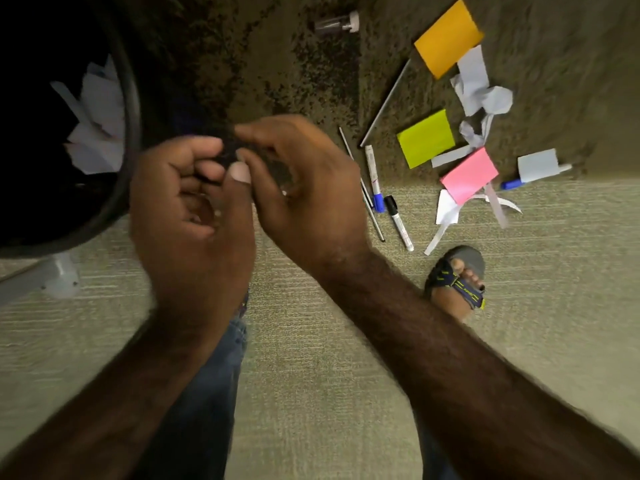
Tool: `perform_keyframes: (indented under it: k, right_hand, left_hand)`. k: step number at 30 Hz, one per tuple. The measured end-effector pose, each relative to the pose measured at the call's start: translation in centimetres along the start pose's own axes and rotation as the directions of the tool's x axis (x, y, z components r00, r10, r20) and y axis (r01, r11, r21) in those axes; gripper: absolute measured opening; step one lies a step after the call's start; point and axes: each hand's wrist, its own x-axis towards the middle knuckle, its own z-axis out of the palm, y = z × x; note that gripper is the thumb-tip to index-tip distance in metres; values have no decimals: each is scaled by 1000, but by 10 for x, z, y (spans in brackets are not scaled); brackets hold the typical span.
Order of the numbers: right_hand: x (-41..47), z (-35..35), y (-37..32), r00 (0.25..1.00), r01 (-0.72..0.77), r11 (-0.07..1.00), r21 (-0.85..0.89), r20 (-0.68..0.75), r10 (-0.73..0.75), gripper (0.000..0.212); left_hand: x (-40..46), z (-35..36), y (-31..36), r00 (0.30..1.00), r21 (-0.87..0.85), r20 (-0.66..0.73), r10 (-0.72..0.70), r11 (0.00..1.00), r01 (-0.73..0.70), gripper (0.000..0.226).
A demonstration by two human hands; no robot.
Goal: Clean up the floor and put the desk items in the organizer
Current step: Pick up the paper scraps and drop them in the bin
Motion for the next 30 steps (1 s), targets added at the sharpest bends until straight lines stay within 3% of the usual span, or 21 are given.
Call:
perform_keyframes:
  k: [6,13,19,25,30]
  right_hand:
    - [-29,-79,100,997,-69,964,-256,-55,56,17]
    - [-67,-175,206,973,-194,878,-437,-202,114,17]
    - [-96,-226,262,936,-350,789,-505,-213,279,28]
    - [-99,-248,297,908,-410,742,-530,-159,388,39]
    - [-89,-254,313,897,-417,724,-550,-122,424,46]
  left_hand:
    - [-53,79,2,926,88,376,34,994,-72,21]
    - [-113,179,-3,851,142,524,35,982,-128,15]
    - [-159,251,-2,767,248,640,-48,958,-147,26]
    - [-178,313,-5,718,428,658,-229,898,-105,42]
    - [-177,351,-2,741,593,515,-430,803,53,68]
